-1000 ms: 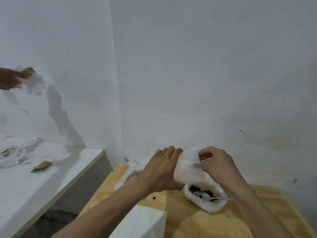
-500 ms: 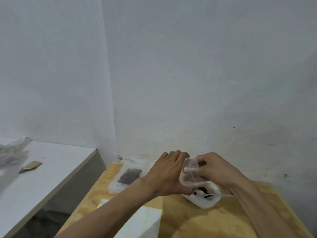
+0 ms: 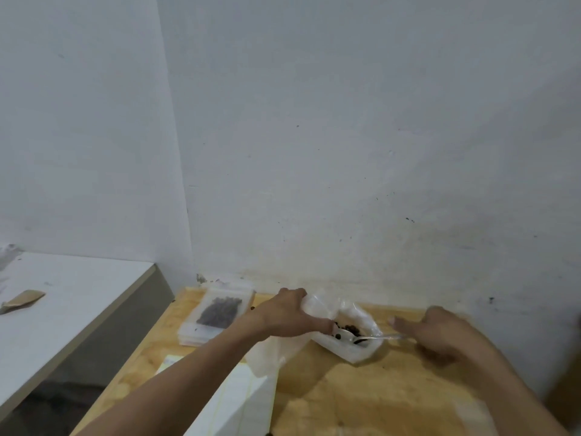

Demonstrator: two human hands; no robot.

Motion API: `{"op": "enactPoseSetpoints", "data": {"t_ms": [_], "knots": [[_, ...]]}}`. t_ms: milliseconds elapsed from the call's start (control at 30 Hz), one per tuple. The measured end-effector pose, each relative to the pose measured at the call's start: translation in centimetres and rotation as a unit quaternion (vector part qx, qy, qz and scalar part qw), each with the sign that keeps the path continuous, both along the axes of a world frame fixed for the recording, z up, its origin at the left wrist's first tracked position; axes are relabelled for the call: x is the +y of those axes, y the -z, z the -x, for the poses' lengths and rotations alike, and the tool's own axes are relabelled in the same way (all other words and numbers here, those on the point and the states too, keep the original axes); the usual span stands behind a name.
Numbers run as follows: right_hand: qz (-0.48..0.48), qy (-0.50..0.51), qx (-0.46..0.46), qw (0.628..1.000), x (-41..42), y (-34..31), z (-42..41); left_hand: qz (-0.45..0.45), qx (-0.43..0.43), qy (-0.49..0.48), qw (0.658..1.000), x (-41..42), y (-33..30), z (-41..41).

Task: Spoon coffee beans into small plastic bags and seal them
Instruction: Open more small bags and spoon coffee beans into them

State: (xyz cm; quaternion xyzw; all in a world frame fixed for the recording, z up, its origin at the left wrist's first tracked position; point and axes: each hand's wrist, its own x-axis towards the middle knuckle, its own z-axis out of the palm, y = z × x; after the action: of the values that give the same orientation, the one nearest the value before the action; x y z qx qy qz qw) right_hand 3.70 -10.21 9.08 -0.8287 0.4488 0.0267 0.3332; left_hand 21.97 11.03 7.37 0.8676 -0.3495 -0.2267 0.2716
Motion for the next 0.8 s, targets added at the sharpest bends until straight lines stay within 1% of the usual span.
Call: {"op": "enactPoseSetpoints", "data": {"t_ms": [33,67,100,167,233,300,367,433,500,533,567,633,733,800], "knots": [[-0.083,0.007,-0.036,0.996,0.1,0.7,0.4,0.005,0.047,-0.013,0.999,-0.1,0.1,-0.1],[-0.137,0.002,-0.075,0.988,0.4,1.2,0.6,0.015,0.082,-0.021,0.996,-0.3,0.3,-0.2],[-0.157,-0.009,-0.111,0.981,0.4,1.6,0.7,0.027,0.103,-0.023,0.994,-0.4,0.5,-0.4],[-0.129,-0.018,-0.189,0.973,0.6,1.7,0.4,0.055,0.132,-0.024,0.989,-0.4,0.7,-0.4],[-0.075,-0.004,-0.262,0.962,1.0,1.6,-0.2,0.078,0.160,-0.023,0.984,-0.3,0.8,-0.4],[0.029,-0.004,-0.293,0.956,1.3,1.4,-0.5,0.077,0.171,-0.029,0.982,-0.1,0.6,-0.2],[0.167,-0.031,-0.283,0.944,1.5,0.9,-0.6,0.067,0.157,-0.055,0.984,-0.1,0.5,-0.1],[0.285,-0.043,-0.243,0.926,1.8,0.4,-0.4,0.074,0.153,-0.067,0.983,-0.3,0.5,-0.1],[0.352,-0.039,-0.200,0.913,2.2,0.3,-0.3,0.096,0.161,-0.059,0.981,-0.6,0.6,0.1],[0.365,-0.034,-0.182,0.913,2.4,0.6,-0.4,0.110,0.159,-0.054,0.980,-0.8,0.5,0.3],[0.362,-0.022,-0.174,0.916,2.6,1.1,-0.6,0.125,0.152,-0.048,0.979,-1.1,0.5,0.5],[0.313,0.023,-0.195,0.929,2.5,2.7,-0.7,0.145,0.134,-0.028,0.980,-1.7,0.4,1.1],[0.175,0.109,-0.257,0.944,2.3,4.9,-0.4,0.153,0.130,0.018,0.979,-2.5,0.1,1.7],[0.096,0.153,-0.274,0.945,2.5,6.0,-0.4,0.150,0.125,0.017,0.981,-2.6,0.0,1.7]]}}
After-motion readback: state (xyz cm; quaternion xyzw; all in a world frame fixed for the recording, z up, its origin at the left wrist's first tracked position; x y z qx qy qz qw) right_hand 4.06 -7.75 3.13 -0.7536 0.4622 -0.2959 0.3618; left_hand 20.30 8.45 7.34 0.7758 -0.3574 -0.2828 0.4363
